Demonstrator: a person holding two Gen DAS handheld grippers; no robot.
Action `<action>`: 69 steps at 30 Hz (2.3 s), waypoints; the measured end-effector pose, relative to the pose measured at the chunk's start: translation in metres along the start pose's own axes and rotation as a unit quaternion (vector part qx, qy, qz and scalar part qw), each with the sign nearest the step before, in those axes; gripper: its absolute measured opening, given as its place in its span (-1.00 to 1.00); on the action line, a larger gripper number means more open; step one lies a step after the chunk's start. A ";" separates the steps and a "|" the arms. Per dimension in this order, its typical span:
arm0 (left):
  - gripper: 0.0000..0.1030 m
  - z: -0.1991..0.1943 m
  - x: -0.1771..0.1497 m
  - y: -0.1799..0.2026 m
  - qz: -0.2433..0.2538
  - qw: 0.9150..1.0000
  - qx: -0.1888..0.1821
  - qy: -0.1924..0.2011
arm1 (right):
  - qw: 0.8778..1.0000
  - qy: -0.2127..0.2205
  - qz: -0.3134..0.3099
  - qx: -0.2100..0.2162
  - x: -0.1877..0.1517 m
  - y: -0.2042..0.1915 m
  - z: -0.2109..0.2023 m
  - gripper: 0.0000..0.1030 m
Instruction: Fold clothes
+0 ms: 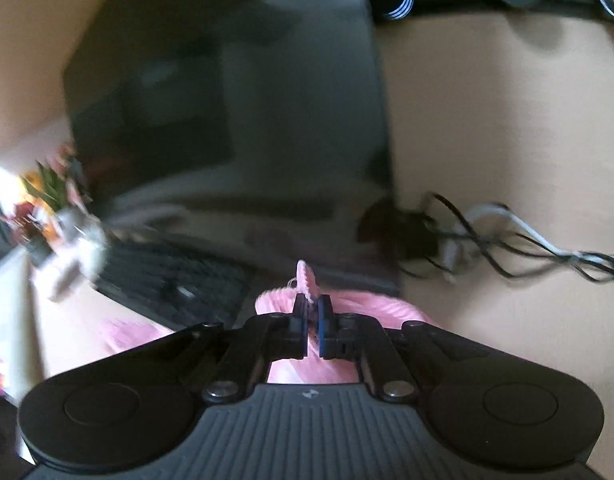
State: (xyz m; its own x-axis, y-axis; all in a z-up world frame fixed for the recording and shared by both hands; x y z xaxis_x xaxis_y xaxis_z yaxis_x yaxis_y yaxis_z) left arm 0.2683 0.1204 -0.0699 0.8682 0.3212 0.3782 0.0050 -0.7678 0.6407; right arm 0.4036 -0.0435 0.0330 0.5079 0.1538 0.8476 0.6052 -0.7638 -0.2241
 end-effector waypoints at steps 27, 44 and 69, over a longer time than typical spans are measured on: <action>0.95 -0.031 0.032 -0.008 -0.037 0.997 0.022 0.065 | 0.983 -0.008 0.172 -0.069 -0.149 0.048 -0.095 1.00; 0.36 -0.086 0.115 -0.120 -0.186 0.920 0.248 0.240 | 0.978 -0.070 0.195 -0.033 -0.173 0.040 -0.078 1.00; -0.67 -0.024 0.104 0.097 0.093 0.964 0.098 0.229 | 0.973 0.046 0.134 -0.182 -0.182 0.058 -0.198 1.00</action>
State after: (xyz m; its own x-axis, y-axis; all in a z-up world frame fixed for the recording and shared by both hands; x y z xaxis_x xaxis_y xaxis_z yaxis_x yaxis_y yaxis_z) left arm 0.3472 0.0929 0.0476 0.5535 0.3444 0.7583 0.0025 -0.9112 0.4120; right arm 0.2246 -0.2403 -0.0389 0.5504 -0.1263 0.8253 0.1921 -0.9428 -0.2725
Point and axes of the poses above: each gripper's, at about its wrist camera, not at the fingertips, and z roughly the way its jaws point, y to its right, x to its top, the point moved 3 cm from there along z, roughly the way its jaws point, and after that the axes turned 5 degrees about -z, right-handed, at the moved point
